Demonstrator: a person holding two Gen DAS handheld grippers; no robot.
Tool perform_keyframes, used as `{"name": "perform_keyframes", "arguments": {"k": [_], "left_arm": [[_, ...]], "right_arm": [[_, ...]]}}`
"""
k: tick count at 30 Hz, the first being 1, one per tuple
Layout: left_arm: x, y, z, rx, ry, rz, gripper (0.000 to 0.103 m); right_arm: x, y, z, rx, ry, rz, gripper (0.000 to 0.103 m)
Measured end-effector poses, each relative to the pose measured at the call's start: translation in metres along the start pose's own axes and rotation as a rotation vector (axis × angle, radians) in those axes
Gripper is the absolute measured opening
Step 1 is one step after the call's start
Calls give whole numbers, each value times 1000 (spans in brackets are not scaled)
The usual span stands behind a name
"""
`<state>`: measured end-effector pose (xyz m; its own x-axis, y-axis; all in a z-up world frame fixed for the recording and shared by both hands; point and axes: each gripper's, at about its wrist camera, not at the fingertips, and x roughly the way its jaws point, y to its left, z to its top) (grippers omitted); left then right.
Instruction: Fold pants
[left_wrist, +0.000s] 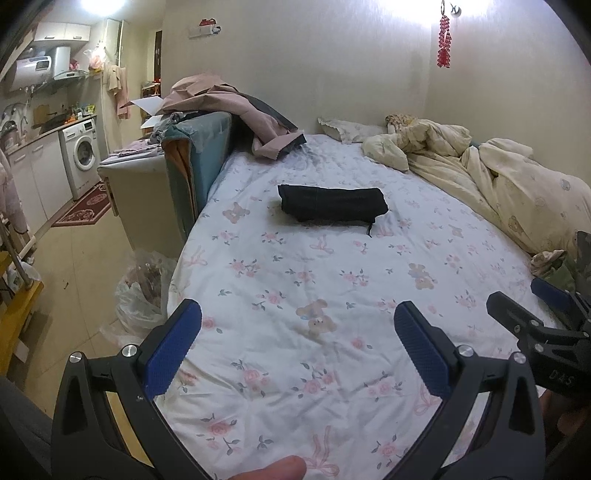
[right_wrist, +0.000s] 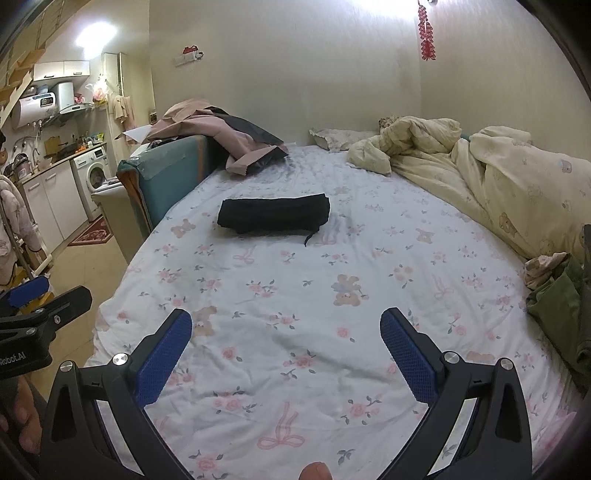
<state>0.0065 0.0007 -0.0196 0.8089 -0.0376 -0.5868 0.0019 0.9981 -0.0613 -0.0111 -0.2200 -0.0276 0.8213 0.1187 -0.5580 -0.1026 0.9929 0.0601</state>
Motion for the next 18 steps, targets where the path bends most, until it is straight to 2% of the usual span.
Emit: {"name": "perform_keyframes", "arguments": {"k": [18], "left_arm": [[2, -3, 1, 1, -2, 5, 103]], "right_arm": [[0, -2, 4, -12, -4, 6, 103]]}}
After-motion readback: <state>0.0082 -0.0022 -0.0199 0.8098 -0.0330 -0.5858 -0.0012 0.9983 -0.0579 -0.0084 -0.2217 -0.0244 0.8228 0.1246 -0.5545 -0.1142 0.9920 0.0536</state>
